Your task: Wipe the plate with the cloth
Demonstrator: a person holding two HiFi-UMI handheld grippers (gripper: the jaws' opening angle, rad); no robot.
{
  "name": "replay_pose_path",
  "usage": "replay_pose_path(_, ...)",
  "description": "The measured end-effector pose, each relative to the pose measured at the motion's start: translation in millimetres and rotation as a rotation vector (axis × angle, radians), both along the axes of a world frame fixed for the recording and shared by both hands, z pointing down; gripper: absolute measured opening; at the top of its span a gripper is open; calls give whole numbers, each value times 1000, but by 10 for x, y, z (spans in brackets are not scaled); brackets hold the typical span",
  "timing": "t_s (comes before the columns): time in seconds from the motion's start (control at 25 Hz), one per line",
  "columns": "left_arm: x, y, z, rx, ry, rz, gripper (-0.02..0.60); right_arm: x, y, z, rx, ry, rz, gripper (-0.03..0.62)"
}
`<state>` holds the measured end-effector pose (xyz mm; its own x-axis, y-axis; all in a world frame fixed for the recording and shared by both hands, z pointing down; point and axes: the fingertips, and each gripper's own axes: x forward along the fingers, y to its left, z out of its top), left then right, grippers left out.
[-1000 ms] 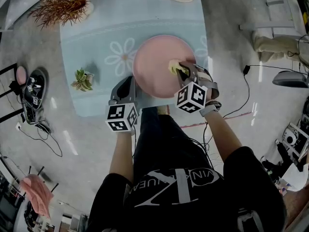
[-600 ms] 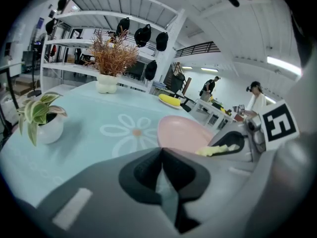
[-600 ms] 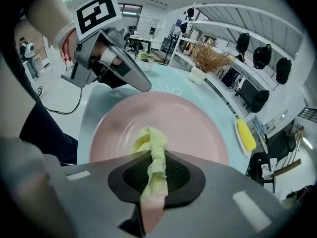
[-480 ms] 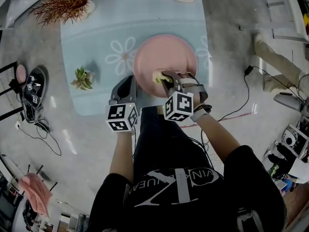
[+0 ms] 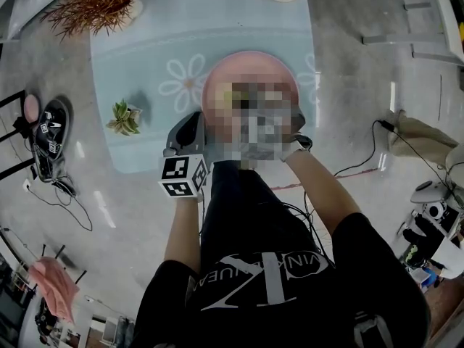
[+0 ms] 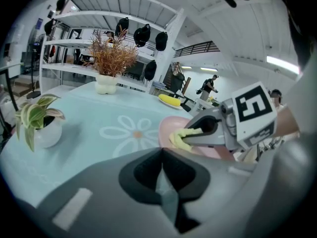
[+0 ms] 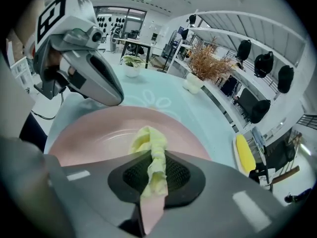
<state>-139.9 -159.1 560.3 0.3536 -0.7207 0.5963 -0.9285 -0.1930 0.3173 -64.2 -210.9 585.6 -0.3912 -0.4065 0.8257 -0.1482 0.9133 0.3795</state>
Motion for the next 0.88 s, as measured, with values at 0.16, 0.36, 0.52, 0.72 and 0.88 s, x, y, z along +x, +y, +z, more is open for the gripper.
replay_pose_path(0.16, -2, -23, -17, 2, 3, 2, 0, 131, -198, -11, 16, 9, 55, 49)
replay_pose_path(0.36, -6, -34, -14, 5, 3, 5, 0, 375, -321, -5, 34, 29, 126, 49)
replay_pose_path(0.52, -11, -34, -8, 5, 3, 5, 0, 573, -293, 0, 46, 48, 166, 49)
replay_pose_path(0.72, -7, -27, -15, 9, 3, 6, 0, 756, -128, 0, 48, 71, 182, 49)
replay_pose_path(0.88, 6, -20, -22, 14, 5, 6, 0, 820, 57, 7, 41, 81, 175, 49)
